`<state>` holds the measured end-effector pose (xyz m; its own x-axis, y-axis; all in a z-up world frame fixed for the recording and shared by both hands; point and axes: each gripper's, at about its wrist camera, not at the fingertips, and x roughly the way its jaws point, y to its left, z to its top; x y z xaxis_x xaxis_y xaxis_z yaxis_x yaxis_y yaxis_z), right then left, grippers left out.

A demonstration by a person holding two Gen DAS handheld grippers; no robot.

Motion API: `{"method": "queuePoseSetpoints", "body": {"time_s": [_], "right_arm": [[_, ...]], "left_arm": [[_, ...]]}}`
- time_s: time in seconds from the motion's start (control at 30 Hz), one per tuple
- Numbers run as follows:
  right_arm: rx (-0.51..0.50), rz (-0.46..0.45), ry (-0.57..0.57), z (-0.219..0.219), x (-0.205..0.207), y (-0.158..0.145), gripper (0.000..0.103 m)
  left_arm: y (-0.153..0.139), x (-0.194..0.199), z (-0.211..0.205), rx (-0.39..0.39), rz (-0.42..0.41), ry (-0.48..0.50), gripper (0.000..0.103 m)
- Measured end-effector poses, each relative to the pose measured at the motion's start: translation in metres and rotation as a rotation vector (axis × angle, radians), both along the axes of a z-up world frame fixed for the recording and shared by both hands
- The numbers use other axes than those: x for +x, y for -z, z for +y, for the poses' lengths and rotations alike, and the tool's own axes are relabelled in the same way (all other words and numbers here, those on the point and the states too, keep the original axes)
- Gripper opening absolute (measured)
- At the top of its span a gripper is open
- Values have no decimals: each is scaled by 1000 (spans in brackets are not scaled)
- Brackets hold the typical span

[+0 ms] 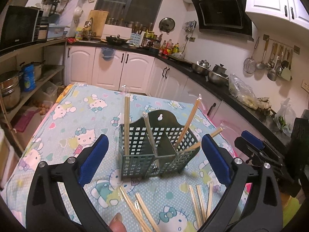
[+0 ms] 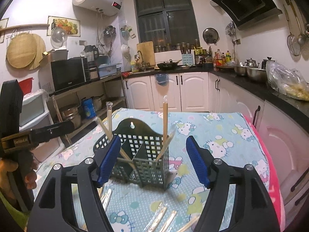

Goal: Organize utensils
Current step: 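Move the right gripper back toward the loose wrapped chopsticks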

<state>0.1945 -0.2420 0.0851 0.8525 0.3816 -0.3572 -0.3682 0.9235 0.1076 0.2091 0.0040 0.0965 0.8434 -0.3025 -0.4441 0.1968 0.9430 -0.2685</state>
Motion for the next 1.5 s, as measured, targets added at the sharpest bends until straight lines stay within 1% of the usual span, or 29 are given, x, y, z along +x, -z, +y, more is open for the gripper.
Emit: {"method": "queuePoseSetpoints", "body": {"time_s": [0.4, 0.87, 1.17, 1.5], "right_arm": [[-39, 29, -2, 4, -19, 9, 68], [-66, 89, 7, 1, -37, 33, 68], [-79, 133, 37, -6, -45, 54, 68], [-102, 215, 96, -21, -46, 86, 68]], "left_arm": [[14, -14, 9, -21, 29, -11, 88], [33, -30, 15, -30, 71, -20, 88], [57, -34, 16, -35, 123, -24, 88], [85, -32, 2, -3, 183, -7, 88]]}}
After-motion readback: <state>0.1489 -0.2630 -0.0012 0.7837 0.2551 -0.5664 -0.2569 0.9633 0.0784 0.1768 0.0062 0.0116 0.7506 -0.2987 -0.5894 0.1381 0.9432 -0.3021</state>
